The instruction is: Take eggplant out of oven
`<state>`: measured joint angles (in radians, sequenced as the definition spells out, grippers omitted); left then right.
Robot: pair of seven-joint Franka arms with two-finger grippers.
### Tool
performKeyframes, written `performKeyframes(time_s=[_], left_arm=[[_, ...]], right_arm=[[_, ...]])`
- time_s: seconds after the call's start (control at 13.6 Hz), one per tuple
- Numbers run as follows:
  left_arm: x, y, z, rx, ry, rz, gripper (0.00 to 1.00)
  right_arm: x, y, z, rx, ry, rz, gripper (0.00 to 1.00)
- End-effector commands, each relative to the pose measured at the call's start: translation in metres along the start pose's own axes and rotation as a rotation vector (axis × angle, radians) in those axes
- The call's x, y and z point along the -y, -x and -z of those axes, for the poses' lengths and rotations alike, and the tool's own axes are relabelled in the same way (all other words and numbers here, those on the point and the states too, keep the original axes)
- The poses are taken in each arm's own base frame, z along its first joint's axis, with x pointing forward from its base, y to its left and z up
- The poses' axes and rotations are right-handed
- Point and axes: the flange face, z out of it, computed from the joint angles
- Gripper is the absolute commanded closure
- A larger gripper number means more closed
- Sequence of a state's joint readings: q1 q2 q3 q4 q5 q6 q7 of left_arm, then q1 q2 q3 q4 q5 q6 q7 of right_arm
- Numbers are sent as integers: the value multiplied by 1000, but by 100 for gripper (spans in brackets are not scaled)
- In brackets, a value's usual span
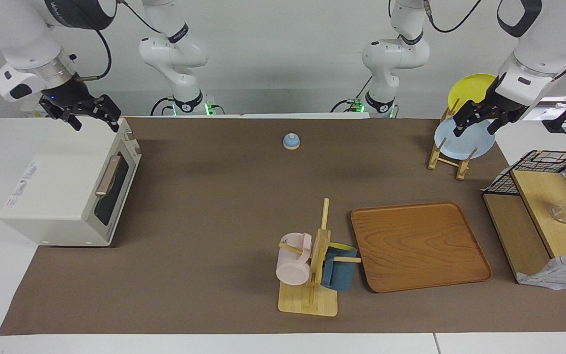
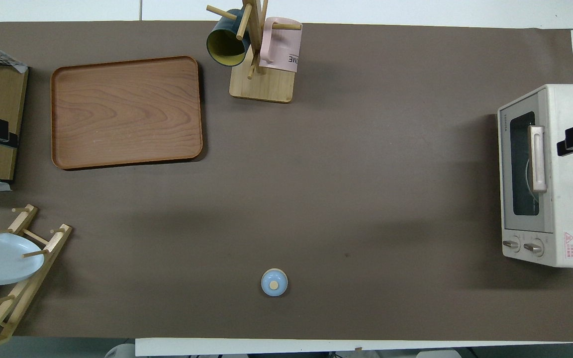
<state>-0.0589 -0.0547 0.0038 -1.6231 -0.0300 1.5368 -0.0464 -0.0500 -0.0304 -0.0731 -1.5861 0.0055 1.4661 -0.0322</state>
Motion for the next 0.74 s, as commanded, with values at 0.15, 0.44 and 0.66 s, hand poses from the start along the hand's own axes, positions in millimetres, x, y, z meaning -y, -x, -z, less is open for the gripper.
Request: performKeyframes(time_s=[0.15,0.44,0.66], left_arm=[[8,8,0,29,6,0,0],[9,8,-1,32,6,5,0],[8,8,-2,29,6,-1,0]], right_arm=[[-5,7,9,-7,6,11,0],[-4,7,-2,-38,11,90,12],[-3,-1,-31,-72,14,125,87]])
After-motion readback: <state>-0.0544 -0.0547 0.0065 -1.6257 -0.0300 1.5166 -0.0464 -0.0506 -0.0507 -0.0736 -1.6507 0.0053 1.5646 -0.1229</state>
